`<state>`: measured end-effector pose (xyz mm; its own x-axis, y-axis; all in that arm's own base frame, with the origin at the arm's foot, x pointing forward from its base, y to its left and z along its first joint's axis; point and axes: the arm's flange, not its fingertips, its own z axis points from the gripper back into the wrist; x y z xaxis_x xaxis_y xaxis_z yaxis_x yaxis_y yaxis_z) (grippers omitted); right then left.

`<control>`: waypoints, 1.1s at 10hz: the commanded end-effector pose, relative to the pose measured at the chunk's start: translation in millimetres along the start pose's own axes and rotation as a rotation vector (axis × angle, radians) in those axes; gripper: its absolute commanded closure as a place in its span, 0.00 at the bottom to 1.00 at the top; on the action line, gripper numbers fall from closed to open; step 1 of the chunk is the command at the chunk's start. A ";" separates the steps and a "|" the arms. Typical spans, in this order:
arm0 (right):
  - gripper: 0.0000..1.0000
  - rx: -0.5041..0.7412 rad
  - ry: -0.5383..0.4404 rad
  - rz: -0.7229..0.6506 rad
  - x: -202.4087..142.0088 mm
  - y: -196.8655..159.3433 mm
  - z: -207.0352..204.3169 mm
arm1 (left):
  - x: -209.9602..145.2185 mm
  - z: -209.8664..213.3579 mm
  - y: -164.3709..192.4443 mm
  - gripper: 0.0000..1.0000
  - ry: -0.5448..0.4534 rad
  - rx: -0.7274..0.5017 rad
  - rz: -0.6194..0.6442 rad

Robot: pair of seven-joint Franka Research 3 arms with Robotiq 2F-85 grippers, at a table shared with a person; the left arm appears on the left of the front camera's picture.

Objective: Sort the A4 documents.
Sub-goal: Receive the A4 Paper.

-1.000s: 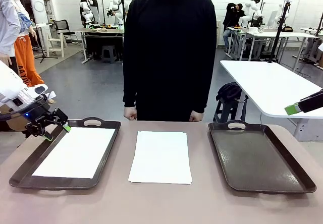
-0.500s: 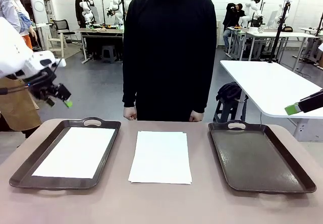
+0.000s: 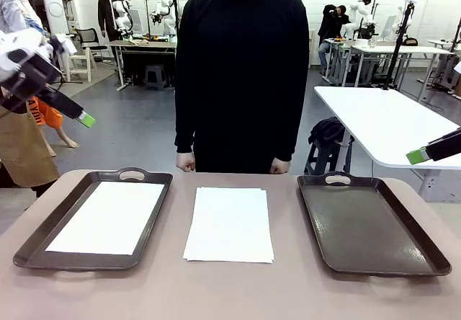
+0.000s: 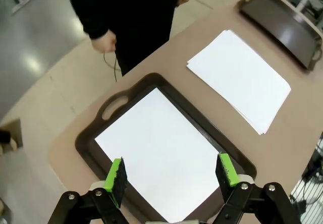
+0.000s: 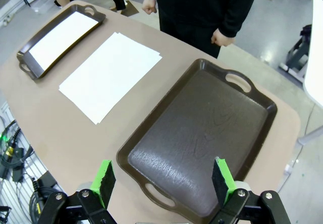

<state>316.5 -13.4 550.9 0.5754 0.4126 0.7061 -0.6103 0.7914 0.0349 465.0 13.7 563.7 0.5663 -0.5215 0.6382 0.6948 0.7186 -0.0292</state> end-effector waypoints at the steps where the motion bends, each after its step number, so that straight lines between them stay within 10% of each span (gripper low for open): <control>1: 0.00 0.001 0.001 -0.007 0.1 -0.3 -1.4 | -12.5 19.4 -11.3 0.08 -0.062 0.007 -0.100; 11: 0.00 0.001 0.001 -0.007 0.1 -0.3 -1.4 | -34.5 33.4 -12.9 0.08 -0.075 -0.008 0.102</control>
<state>316.5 -13.4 550.9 0.5754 0.4127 0.7062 -0.6103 0.7914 0.0348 424.9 36.1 569.3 0.5690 -0.4622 0.6801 0.6717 0.7384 -0.0601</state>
